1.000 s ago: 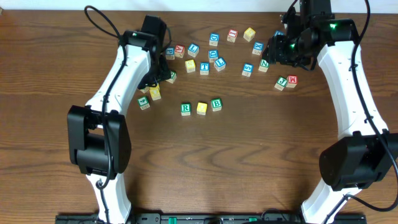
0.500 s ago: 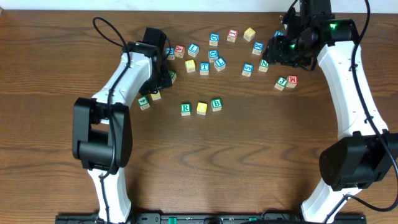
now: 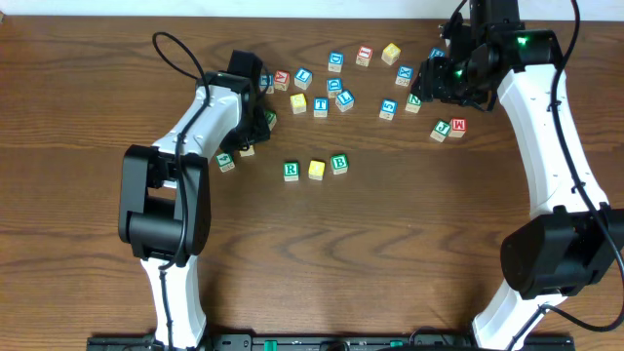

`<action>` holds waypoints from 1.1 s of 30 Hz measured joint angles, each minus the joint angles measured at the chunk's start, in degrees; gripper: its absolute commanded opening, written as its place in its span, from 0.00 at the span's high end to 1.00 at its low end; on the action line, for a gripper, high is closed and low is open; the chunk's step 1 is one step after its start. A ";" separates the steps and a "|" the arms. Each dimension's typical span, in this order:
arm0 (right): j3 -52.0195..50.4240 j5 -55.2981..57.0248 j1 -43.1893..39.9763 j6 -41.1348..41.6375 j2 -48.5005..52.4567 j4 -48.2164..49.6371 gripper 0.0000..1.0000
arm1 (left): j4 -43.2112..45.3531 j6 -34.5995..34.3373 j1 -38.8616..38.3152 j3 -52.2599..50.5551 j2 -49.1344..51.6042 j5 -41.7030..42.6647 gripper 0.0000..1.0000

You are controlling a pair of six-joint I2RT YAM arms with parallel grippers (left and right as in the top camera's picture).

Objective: Spell out ROBOT
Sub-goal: 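Move the left gripper to the pile and grasp a yellow O block, then carry the O block with the left gripper to the right of B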

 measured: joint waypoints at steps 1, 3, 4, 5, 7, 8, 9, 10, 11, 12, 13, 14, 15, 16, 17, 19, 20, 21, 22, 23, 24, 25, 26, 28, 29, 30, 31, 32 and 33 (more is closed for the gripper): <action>0.00 0.02 0.00 -0.09 0.00 -0.02 0.37 | 0.15 0.00 -0.02 -0.26 0.00 0.00 0.47; 0.00 0.07 0.00 -0.13 0.00 0.00 0.37 | 0.44 0.00 -0.02 -0.63 0.00 0.00 0.48; 0.00 0.07 0.02 -0.13 0.00 0.00 0.36 | 0.44 0.00 -0.02 -0.66 0.00 -0.02 0.48; 0.00 0.09 0.00 -0.13 0.00 0.00 0.36 | 0.55 0.00 -0.02 -0.66 0.00 -0.02 0.50; 0.00 0.09 0.00 -0.13 0.00 0.00 0.35 | 0.76 -0.02 -0.02 -0.66 0.00 -0.02 0.54; 0.00 0.09 0.02 -0.13 0.00 0.00 0.34 | 0.81 -0.04 -0.02 -0.66 0.00 -0.04 0.54; 0.00 0.09 0.00 -0.15 0.00 0.00 0.33 | 0.83 0.00 -0.02 -0.66 0.00 -0.04 0.55; 0.00 0.11 0.00 -0.15 0.00 0.00 0.32 | 0.83 -0.02 -0.02 -0.66 0.00 -0.04 0.57; 0.00 0.11 0.00 -0.17 0.00 0.02 0.32 | 0.83 -0.04 -0.02 -0.66 0.00 -0.09 0.60; 0.00 0.17 0.00 -0.20 0.00 0.02 0.30 | 0.81 -0.02 -0.02 -0.66 0.00 -0.17 0.62; 0.00 0.35 0.00 -0.22 0.00 0.02 0.30 | 0.76 0.04 -0.07 -0.66 0.00 -0.20 0.63; 0.00 0.52 0.00 -0.28 0.00 0.02 0.30 | 0.68 0.07 -0.13 -0.66 0.00 -0.24 0.63; 0.00 0.61 0.00 -0.28 0.00 0.02 0.30 | 0.59 0.00 -0.20 -0.66 0.00 -0.24 0.65; 0.00 0.74 0.00 -0.31 0.00 0.02 0.30 | 0.46 -0.02 -0.26 -0.66 0.00 -0.24 0.67; 0.00 0.81 0.00 -0.31 0.00 0.02 0.30 | 0.35 0.00 -0.37 -0.66 0.00 -0.26 0.68; 0.00 1.01 0.00 -0.31 0.00 0.02 0.30 | 0.28 0.02 -0.70 -0.66 0.00 -0.28 0.70; 0.00 1.03 0.00 -0.31 0.00 0.02 0.30 | 0.26 -0.02 -0.83 -0.66 0.00 -0.35 0.70; 0.00 1.05 0.00 -0.31 0.00 0.02 0.29 | 0.20 -0.02 -0.90 -0.66 0.00 -0.46 0.71; 0.00 1.11 0.00 -0.31 0.00 0.02 0.29 | 0.09 -0.02 -1.03 -0.66 0.00 -0.50 0.72; 0.00 1.22 0.00 -0.28 0.00 0.02 0.29 | -0.07 -0.02 -1.11 -0.66 0.00 -0.63 0.73; 0.00 1.25 0.00 -0.28 0.00 0.02 0.29 | -0.24 0.00 -1.18 -0.66 0.00 -0.68 0.73; 0.00 1.27 0.00 -0.31 0.00 0.02 0.29 | -0.35 0.00 -1.20 -0.66 -0.02 -0.68 0.74; 0.00 1.31 0.00 -0.31 0.00 0.02 0.28 | -0.46 -0.02 -1.20 -0.66 -0.02 -0.68 0.74; 0.00 1.42 0.00 -0.31 0.00 0.02 0.28 | -0.76 -0.02 -1.20 -0.66 -0.13 -0.68 0.74; 0.00 1.42 0.00 -0.31 0.00 0.02 0.28 | -0.96 -0.02 -1.20 -0.66 -0.24 -0.68 0.74; 0.00 1.44 0.00 -0.31 0.00 0.02 0.28 | -1.18 -0.02 -1.20 -0.66 -0.35 -0.68 0.74; 0.00 1.44 0.00 -0.31 0.00 0.02 0.28 | -1.38 -0.02 -1.20 -0.66 -0.59 -0.68 0.75; 0.00 1.44 0.00 -0.28 0.00 0.02 0.28 | -1.62 -0.02 -1.20 -0.66 -1.03 -0.70 0.74; 0.00 1.46 0.00 -0.31 0.00 0.02 0.27 | -1.84 0.00 -1.22 -0.66 -1.68 -0.70 0.75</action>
